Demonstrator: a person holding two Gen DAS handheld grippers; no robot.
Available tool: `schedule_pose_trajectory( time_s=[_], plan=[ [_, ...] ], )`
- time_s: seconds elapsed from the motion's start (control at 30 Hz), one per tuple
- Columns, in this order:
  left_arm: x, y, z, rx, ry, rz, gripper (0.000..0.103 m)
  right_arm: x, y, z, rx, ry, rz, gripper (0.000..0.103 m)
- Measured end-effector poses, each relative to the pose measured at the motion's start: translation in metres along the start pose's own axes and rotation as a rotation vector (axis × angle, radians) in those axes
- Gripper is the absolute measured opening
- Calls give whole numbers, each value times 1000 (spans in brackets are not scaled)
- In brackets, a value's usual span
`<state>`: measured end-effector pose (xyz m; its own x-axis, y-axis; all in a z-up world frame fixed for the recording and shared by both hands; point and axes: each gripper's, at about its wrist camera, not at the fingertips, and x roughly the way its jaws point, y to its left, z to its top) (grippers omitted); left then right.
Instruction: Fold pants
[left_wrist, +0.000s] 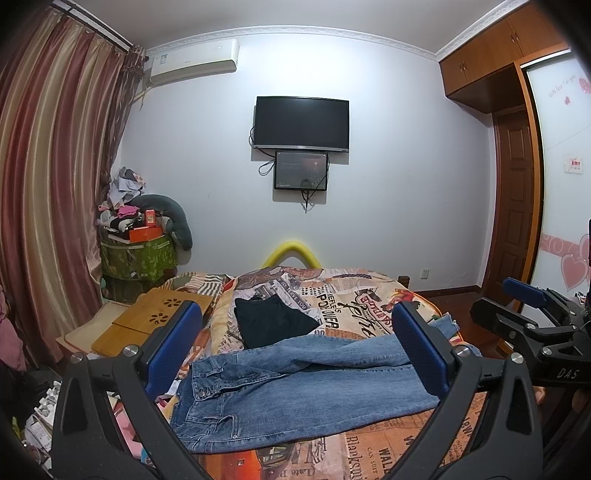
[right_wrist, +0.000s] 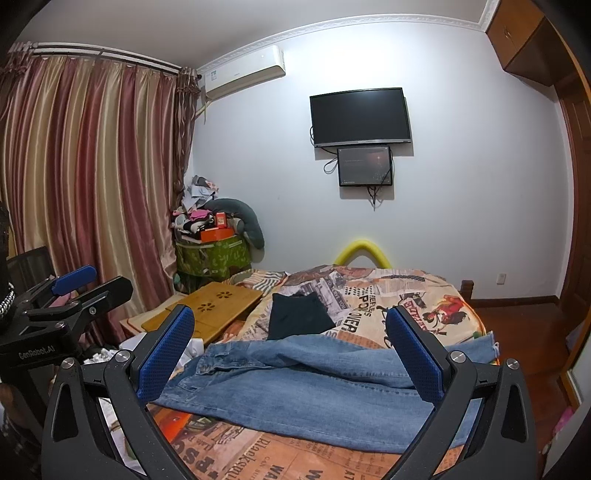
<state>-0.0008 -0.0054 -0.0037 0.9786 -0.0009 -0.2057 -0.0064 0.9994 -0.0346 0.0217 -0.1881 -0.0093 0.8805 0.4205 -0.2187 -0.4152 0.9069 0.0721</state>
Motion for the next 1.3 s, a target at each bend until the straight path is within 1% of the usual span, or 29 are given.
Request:
schedule_pose_trajectory(
  time_s=[0.57, 0.77, 1.0, 1.13, 1.2, 1.3],
  plan=[
    [-1, -2, 1, -9, 2, -2, 103, 2, -2, -4, 1, 10, -4, 103],
    [7, 5, -2, -17, 21, -2, 103, 10, -4, -6, 6, 30, -3, 103],
    [36, 18, -6, -44, 72, 9, 103, 30, -12, -10, 16, 63, -14, 103],
    [71, 32, -9, -66, 135, 22, 103, 52, -21, -15, 11, 96, -28, 103],
    [91, 41, -12, -76, 168, 33, 103, 71, -28, -16, -2, 119, -45, 103],
    [128, 57, -18, -83, 225, 69, 103, 93, -38, -19, -8, 145, -57, 103]
  ],
)
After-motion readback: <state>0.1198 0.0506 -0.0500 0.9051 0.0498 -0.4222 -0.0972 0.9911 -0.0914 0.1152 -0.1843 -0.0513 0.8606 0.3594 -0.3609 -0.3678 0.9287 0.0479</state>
